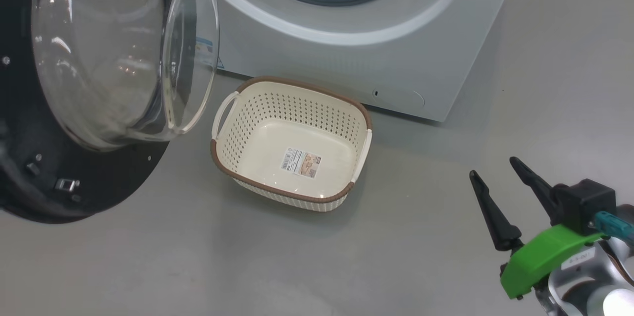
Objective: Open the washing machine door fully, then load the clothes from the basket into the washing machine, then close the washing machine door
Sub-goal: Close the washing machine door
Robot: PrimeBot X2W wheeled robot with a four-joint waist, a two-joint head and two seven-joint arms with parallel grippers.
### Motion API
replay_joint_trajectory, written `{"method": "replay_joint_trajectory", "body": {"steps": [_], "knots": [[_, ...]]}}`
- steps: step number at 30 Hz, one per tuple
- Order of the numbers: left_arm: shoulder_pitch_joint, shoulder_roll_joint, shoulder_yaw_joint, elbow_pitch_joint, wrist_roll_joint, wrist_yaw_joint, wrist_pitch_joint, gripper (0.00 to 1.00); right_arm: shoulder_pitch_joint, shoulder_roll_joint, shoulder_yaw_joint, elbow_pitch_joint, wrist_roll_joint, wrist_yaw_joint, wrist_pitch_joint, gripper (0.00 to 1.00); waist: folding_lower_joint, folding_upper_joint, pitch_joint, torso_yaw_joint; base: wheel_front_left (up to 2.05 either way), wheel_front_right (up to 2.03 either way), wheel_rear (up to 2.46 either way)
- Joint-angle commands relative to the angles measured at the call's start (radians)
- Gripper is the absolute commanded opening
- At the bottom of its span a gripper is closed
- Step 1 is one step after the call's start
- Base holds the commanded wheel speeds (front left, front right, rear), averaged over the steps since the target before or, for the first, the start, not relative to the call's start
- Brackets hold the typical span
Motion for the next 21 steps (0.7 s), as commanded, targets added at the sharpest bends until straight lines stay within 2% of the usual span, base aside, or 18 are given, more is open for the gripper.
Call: {"method": "replay_joint_trajectory", "body": {"steps": [1, 8, 21], "knots": [[-0.010, 0.026, 0.015, -0.054, 0.000, -0.005, 0.033, 0.00, -0.038, -0.006, 0.019, -0.030, 0.001, -0.003, -0.008, 1.00, 0.0000, 0.0000, -0.003, 0.002, 0.00, 0.00, 0.00], [0.015, -0.010, 0.000, -0.093, 0.015, -0.005, 0.123, 0.00, -0.035, 0.006, 0.023, -0.017, 0.002, -0.003, -0.017, 1.00, 0.0000, 0.0000, -0.012, 0.006, 0.00, 0.00, 0.00], [0.047, -0.043, -0.060, -0.134, 0.039, -0.005, 0.256, 0.00, -0.038, 0.031, 0.027, 0.014, 0.008, -0.003, -0.050, 1.00, 0.0000, 0.0000, -0.015, -0.009, 0.00, 0.00, 0.00]]}}
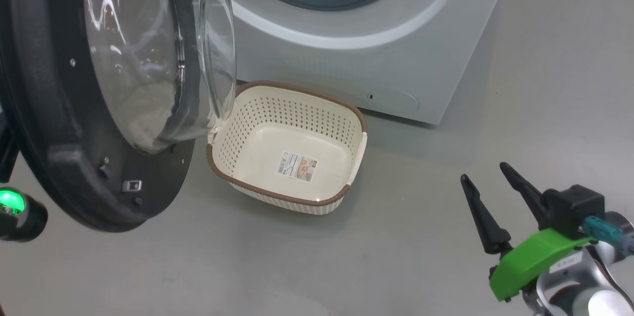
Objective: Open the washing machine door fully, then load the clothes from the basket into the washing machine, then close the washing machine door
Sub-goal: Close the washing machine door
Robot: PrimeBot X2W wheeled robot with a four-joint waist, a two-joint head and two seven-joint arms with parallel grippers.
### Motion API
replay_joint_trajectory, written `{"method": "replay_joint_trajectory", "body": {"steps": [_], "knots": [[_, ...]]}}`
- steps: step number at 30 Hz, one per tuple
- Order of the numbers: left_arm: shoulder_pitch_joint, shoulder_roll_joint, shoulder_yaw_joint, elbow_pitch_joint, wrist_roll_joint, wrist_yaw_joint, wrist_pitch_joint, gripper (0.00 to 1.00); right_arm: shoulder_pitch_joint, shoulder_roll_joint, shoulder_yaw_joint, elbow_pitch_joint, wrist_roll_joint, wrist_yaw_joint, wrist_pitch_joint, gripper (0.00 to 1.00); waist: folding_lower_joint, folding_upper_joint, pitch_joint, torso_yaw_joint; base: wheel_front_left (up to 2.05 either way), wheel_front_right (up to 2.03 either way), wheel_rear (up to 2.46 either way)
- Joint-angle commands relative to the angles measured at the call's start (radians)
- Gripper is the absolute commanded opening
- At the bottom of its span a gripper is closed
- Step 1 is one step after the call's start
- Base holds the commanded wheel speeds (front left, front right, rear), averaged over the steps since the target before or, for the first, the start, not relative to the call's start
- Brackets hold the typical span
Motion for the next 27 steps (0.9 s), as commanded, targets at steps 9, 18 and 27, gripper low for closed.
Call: {"method": "replay_joint_trajectory", "body": {"steps": [9, 18, 27], "knots": [[0.006, -0.005, -0.022, -0.094, -0.011, -0.004, 0.086, 0.00, -0.050, 0.013, 0.020, -0.007, 0.009, -0.003, -0.037, 1.00, 0.0000, 0.0000, 0.002, -0.029, 0.00, 0.00, 0.00], [0.026, -0.057, -0.076, -0.160, -0.005, -0.004, 0.120, 0.00, -0.070, 0.029, 0.022, 0.021, 0.016, -0.003, -0.074, 1.00, 0.0000, 0.0000, 0.014, -0.094, 0.00, 0.00, 0.00], [0.011, -0.089, -0.124, -0.210, -0.004, -0.004, 0.113, 0.00, -0.091, 0.039, 0.018, 0.043, 0.022, -0.003, -0.104, 1.00, 0.0000, 0.0000, 0.030, -0.164, 0.00, 0.00, 0.00]]}}
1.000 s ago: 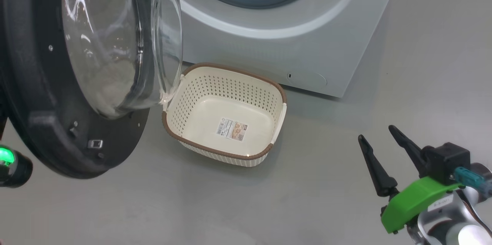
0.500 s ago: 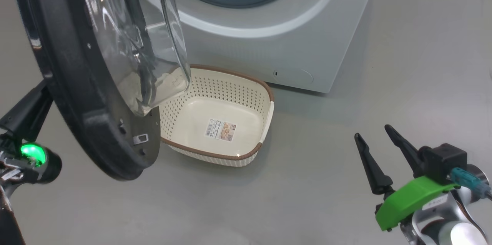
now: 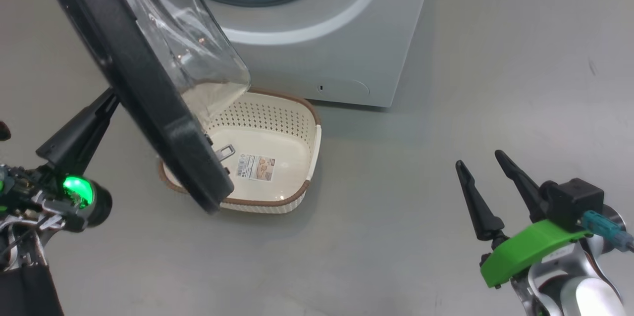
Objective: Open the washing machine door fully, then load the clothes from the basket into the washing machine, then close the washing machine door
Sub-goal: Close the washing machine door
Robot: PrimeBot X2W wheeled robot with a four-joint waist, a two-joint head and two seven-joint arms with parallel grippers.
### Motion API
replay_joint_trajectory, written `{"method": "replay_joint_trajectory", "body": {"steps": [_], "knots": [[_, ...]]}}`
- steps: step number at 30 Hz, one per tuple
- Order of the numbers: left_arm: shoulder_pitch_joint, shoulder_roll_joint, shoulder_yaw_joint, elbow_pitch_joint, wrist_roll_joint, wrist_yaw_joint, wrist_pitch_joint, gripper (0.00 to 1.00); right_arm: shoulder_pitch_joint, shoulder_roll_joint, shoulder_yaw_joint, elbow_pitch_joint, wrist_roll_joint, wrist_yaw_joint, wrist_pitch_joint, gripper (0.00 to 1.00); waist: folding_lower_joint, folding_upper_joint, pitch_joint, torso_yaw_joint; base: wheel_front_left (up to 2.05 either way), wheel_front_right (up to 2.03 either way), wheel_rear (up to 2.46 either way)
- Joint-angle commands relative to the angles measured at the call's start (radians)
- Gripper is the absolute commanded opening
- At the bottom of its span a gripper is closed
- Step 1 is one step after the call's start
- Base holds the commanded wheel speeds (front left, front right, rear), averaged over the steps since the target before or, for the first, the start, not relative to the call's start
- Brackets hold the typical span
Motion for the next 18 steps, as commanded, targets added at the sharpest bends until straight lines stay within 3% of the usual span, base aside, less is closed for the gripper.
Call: {"method": "replay_joint_trajectory", "body": {"steps": [1, 18], "knots": [[-0.027, 0.018, 0.009, -0.046, 0.002, -0.004, 0.004, 0.00, -0.044, 0.000, 0.018, -0.027, 0.005, -0.003, -0.013, 1.00, -0.0001, 0.0000, 0.008, -0.024, 0.00, 0.00, 0.00], [-0.122, -0.002, -0.037, -0.022, -0.003, -0.004, -0.088, 0.00, -0.072, 0.005, 0.022, 0.004, 0.022, -0.003, -0.050, 1.00, -0.0001, 0.0000, 0.038, -0.154, 0.00, 0.00, 0.00]]}}
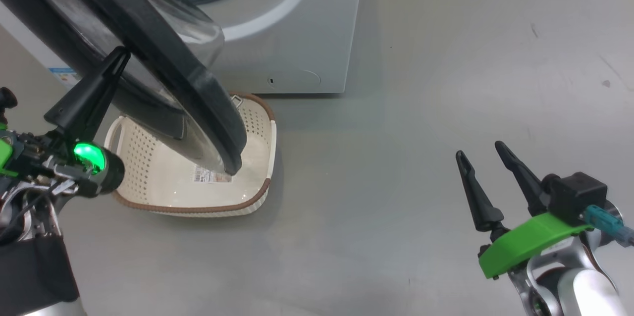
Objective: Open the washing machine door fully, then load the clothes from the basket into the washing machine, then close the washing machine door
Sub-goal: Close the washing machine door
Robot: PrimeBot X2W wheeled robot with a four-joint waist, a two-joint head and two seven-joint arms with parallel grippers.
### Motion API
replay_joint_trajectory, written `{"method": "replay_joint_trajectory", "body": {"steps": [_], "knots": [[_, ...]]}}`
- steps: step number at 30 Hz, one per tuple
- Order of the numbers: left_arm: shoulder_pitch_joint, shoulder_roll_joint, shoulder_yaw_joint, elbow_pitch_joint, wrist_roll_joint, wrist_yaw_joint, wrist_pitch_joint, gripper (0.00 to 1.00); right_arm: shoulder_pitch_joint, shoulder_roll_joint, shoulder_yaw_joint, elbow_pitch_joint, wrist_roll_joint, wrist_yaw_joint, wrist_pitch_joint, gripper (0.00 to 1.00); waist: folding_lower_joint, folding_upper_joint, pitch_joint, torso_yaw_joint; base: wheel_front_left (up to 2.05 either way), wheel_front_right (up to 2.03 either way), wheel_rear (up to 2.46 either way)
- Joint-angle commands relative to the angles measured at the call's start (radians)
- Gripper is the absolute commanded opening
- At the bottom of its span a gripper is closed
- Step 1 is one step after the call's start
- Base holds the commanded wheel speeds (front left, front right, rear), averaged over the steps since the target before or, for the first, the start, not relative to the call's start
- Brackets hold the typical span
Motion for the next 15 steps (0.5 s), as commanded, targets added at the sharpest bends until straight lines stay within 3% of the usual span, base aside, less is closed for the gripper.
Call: {"method": "replay_joint_trajectory", "body": {"steps": [1, 15], "knots": [[-0.042, 0.022, 0.017, -0.030, -0.001, -0.004, -0.006, 0.00, -0.039, -0.002, 0.020, -0.030, 0.009, -0.003, -0.011, 1.00, 0.0000, 0.0000, 0.006, -0.015, 0.00, 0.00, 0.00], [-0.130, 0.020, -0.023, 0.028, -0.003, -0.004, -0.109, 0.00, -0.055, -0.001, 0.038, 0.002, 0.033, -0.003, -0.039, 1.00, 0.0000, 0.0000, 0.018, -0.098, 0.00, 0.00, 0.00]]}}
